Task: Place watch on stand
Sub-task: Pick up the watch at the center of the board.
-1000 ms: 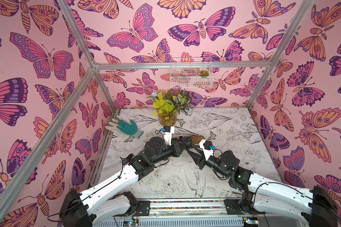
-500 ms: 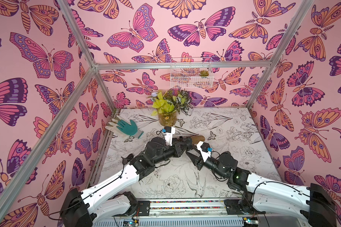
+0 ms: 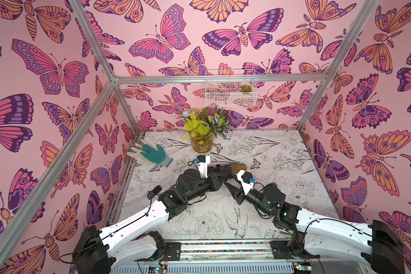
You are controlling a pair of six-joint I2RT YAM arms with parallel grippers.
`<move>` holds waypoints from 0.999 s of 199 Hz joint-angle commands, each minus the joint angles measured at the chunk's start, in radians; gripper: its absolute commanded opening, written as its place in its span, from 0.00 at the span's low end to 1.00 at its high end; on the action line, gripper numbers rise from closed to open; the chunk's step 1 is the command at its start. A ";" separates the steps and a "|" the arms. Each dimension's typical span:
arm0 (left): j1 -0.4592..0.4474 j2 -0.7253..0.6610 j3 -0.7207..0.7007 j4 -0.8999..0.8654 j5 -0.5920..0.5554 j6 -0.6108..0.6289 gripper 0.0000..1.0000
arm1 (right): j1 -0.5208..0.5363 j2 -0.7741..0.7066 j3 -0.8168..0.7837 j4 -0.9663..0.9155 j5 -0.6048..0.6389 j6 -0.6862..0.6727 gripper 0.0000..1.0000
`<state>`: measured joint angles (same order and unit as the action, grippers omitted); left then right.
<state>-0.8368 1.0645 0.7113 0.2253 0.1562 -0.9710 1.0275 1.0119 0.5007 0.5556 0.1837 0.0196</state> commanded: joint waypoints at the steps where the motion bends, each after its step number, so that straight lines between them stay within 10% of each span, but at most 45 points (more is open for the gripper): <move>1: -0.024 0.002 -0.030 0.056 -0.022 -0.034 0.00 | 0.002 0.017 0.055 0.011 0.043 0.050 0.47; 150: -0.038 -0.008 -0.043 0.016 -0.073 0.010 0.00 | 0.001 -0.064 0.079 -0.157 0.065 0.081 0.30; 199: -0.038 0.019 0.072 -0.199 -0.075 0.229 0.21 | 0.000 -0.094 0.142 -0.359 0.006 0.078 0.29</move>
<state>-0.8772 1.0668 0.7288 0.1802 0.1032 -0.8959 1.0294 0.9474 0.5758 0.3042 0.2050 0.0826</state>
